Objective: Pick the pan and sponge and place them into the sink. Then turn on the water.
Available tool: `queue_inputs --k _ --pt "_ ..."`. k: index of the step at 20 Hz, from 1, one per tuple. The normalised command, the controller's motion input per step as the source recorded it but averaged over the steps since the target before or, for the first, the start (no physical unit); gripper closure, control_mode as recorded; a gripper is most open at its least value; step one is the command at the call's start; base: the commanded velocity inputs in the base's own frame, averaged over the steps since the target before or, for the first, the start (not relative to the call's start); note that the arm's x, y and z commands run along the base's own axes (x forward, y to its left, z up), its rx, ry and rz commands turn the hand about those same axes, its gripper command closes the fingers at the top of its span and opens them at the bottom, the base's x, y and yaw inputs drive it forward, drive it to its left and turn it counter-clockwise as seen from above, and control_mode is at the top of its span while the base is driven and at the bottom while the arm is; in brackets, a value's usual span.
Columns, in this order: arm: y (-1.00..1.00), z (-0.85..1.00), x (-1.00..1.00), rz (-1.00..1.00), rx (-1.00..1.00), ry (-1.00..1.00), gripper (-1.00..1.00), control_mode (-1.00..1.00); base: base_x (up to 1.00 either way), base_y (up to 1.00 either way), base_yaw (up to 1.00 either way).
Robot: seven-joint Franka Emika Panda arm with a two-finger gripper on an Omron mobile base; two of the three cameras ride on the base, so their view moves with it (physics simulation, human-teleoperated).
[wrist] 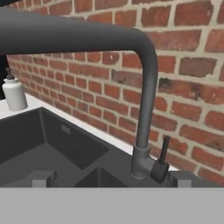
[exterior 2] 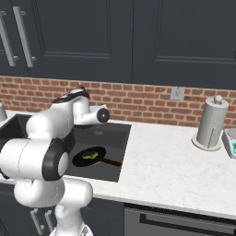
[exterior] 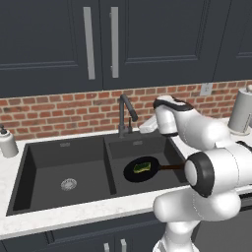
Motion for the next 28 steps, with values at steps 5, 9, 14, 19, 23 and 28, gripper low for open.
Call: queue_inputs --k 5,9,14,19,23,28 --pt "0.0 -0.13 0.14 0.01 0.0 0.0 -1.0 -1.0 0.0 0.0 0.0" --pt "0.0 -0.2 0.08 0.01 0.0 0.0 -1.0 -1.0 0.0 0.0 0.0" --pt "0.0 -0.15 0.14 0.0 0.0 -0.01 -1.0 -1.0 0.0 0.0 0.0" --pt "0.0 -0.1 0.23 0.0 0.0 0.0 -1.0 -1.0 0.0 0.0 0.0" --pt "0.0 -0.15 0.27 0.01 0.0 0.0 -1.0 -1.0 0.0 0.0 0.0" --pt "0.0 -0.21 0.28 0.01 0.0 0.0 -1.0 -1.0 0.0 0.0 0.0"
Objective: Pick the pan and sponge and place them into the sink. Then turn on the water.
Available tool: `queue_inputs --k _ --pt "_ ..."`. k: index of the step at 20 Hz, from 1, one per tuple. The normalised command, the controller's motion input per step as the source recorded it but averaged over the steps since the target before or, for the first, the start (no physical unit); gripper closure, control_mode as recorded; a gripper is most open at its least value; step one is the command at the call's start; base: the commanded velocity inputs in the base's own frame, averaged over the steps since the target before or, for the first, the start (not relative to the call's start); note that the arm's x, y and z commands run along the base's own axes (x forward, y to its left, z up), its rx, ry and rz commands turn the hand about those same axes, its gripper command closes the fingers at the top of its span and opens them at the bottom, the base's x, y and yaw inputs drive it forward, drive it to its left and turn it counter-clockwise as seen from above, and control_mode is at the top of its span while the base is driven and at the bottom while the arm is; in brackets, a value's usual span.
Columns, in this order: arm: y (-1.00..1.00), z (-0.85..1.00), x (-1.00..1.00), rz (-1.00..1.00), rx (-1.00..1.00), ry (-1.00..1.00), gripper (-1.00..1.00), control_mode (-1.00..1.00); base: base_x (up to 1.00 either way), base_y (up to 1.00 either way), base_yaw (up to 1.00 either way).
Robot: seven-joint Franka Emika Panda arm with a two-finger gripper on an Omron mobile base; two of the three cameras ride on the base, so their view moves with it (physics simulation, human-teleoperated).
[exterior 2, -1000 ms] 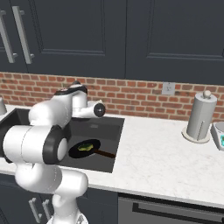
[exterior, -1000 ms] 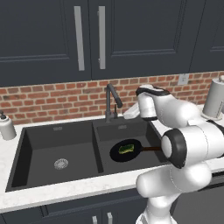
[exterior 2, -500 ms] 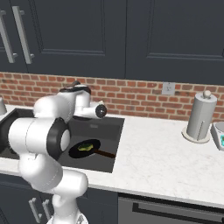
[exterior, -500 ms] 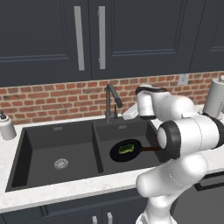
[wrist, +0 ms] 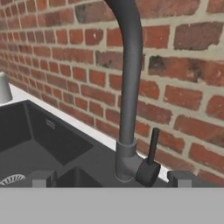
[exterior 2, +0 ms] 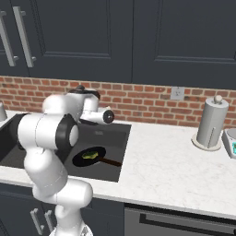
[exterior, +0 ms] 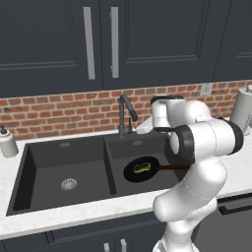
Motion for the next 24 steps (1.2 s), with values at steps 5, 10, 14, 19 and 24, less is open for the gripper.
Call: queue_inputs --k 5,10,14,19,24 --pt "0.0 -0.23 0.31 0.02 0.0 0.0 -1.0 -1.0 0.0 0.0 0.0" --pt "0.0 -0.21 0.24 0.02 0.0 -0.03 -1.0 -1.0 0.0 0.0 0.0" --pt "0.0 -0.04 0.2 0.02 0.0 -0.04 -1.0 -1.0 0.0 0.0 0.0" --pt "0.0 0.0 0.21 0.03 0.0 -0.04 -1.0 -1.0 0.0 0.0 0.0" --pt "0.09 0.0 0.11 0.04 0.0 0.0 -1.0 -1.0 0.0 0.0 0.0"
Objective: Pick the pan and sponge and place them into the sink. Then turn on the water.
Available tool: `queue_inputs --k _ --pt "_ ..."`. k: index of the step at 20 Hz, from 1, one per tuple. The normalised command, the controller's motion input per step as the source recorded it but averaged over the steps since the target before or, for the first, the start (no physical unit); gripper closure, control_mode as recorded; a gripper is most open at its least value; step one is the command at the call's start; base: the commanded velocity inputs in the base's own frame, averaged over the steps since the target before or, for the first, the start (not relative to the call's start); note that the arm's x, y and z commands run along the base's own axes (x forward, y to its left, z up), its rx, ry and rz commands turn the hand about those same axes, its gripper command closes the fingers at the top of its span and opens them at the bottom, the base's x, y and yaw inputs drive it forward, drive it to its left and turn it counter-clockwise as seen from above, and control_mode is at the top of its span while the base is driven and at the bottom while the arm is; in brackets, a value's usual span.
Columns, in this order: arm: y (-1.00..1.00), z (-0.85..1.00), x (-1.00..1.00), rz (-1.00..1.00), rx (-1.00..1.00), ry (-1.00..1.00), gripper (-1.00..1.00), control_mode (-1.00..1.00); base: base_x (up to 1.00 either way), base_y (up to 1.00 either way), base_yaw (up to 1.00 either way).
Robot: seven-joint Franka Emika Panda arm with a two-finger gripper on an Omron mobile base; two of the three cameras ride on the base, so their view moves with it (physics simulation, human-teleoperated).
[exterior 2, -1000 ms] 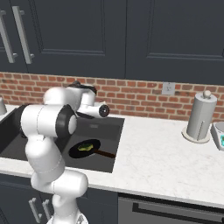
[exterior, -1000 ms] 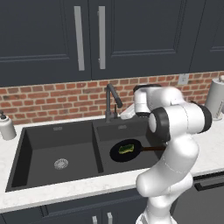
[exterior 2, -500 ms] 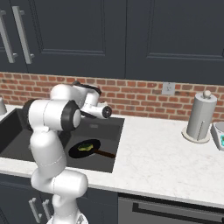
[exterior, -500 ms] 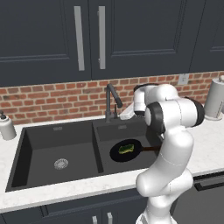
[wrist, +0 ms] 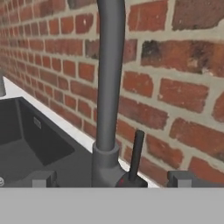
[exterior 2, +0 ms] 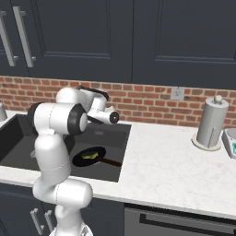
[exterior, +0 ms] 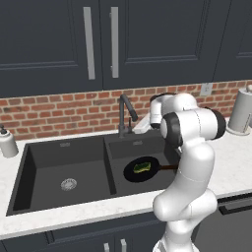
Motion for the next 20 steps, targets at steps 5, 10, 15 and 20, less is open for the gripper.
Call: queue_inputs --k 5,10,15,20 --pt "0.19 -0.03 0.0 0.01 0.0 0.0 -1.0 -1.0 0.0 0.0 0.0" --pt "0.07 0.0 0.19 0.0 0.0 0.0 -1.0 -1.0 0.0 0.0 0.0" --pt "0.0 -0.03 0.3 0.0 0.0 0.0 -1.0 -1.0 0.0 0.0 0.0" --pt "0.0 -0.08 0.26 0.0 0.0 0.0 -1.0 -1.0 0.0 0.0 0.0"
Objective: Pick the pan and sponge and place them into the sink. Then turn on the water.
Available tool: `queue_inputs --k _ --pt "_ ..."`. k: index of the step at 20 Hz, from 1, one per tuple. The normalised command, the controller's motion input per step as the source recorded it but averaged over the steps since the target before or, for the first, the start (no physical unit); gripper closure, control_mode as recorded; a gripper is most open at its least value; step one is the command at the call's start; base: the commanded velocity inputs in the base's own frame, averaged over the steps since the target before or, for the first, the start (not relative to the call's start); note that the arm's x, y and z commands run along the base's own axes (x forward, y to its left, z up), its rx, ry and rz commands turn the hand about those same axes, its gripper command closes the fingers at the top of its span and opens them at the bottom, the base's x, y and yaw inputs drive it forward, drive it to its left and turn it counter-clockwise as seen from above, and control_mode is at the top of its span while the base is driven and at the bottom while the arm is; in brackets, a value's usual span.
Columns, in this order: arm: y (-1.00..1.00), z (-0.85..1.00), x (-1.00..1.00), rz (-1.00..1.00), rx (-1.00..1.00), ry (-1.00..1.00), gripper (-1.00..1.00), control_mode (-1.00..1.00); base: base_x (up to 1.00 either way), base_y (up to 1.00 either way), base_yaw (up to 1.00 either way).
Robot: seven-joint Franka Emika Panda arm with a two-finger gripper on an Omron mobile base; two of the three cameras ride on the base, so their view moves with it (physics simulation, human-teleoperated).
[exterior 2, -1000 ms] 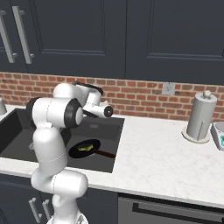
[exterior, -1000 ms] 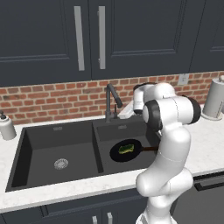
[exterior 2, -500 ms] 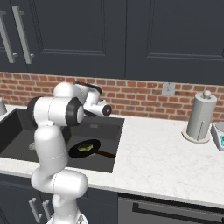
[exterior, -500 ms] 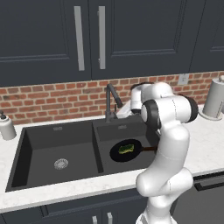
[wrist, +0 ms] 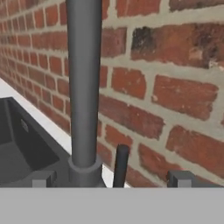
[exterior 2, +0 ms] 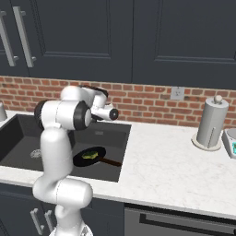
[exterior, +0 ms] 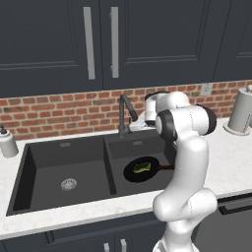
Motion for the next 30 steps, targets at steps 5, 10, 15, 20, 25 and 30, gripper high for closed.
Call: queue_inputs --k 5,10,15,20,25,30 --pt "0.0 -0.1 0.24 0.0 0.0 0.0 -1.0 -1.0 0.0 0.0 0.0" --pt "0.0 -0.1 0.24 0.0 0.0 0.0 -1.0 -1.0 0.0 0.0 0.0" --pt "0.0 -0.11 0.25 0.0 0.0 0.0 -1.0 -1.0 0.0 0.0 0.0" --pt "0.0 -0.14 0.26 0.0 0.0 0.0 -1.0 -1.0 0.0 0.0 0.0" --pt "0.0 -0.14 0.26 0.0 0.0 0.0 -1.0 -1.0 0.0 0.0 0.0" --pt "0.0 -0.1 0.23 0.0 0.0 0.0 -1.0 -1.0 0.0 0.0 0.0"
